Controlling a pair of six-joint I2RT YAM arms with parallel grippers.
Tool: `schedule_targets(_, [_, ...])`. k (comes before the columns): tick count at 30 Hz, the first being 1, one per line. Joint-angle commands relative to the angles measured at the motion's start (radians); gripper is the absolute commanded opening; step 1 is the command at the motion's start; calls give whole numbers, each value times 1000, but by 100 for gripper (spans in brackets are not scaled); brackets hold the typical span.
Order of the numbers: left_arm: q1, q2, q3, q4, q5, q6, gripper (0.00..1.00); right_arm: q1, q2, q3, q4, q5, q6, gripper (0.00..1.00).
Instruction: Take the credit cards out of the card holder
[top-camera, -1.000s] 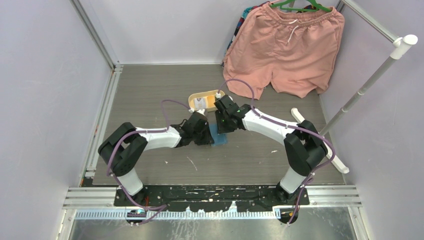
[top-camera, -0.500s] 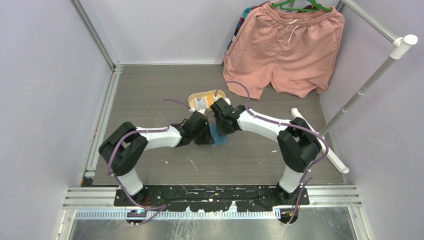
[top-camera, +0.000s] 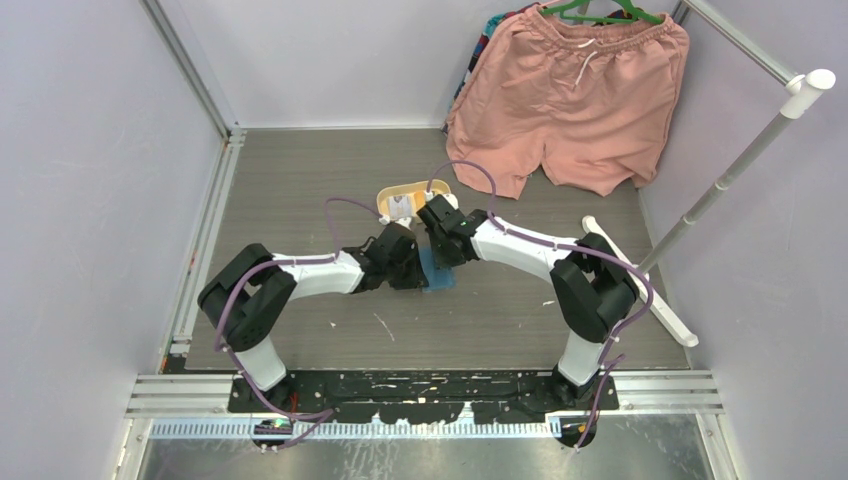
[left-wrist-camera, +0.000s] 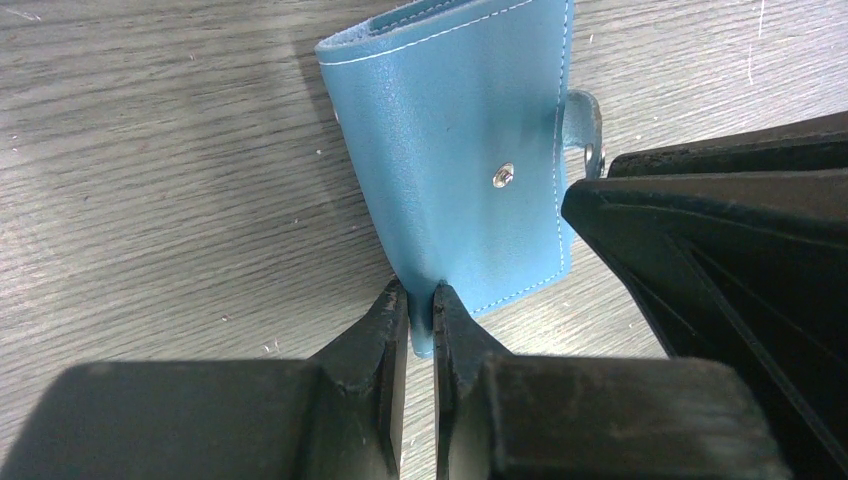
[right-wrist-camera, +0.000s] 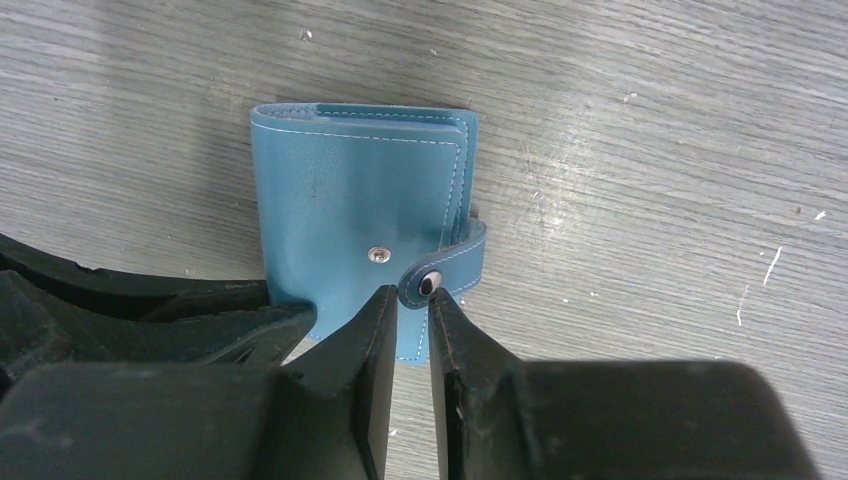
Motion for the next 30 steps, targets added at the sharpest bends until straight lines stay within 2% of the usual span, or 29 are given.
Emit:
schedule_targets(1, [-9, 48, -7, -108, -7, 42, 0, 6, -3, 40, 28, 42, -11, 23])
schedule_targets(10, [-9, 53, -5, -113, -6, 46, 0, 7, -1, 39, 28, 56, -13, 17])
schedule_targets(18, [-9, 61, -2, -113, -2, 48, 0, 8, 5, 44, 29, 47, -17, 1])
schedule_targets(30, [-9, 61, -6, -114, 2, 49, 0, 14, -11, 33, 83, -88, -5, 1])
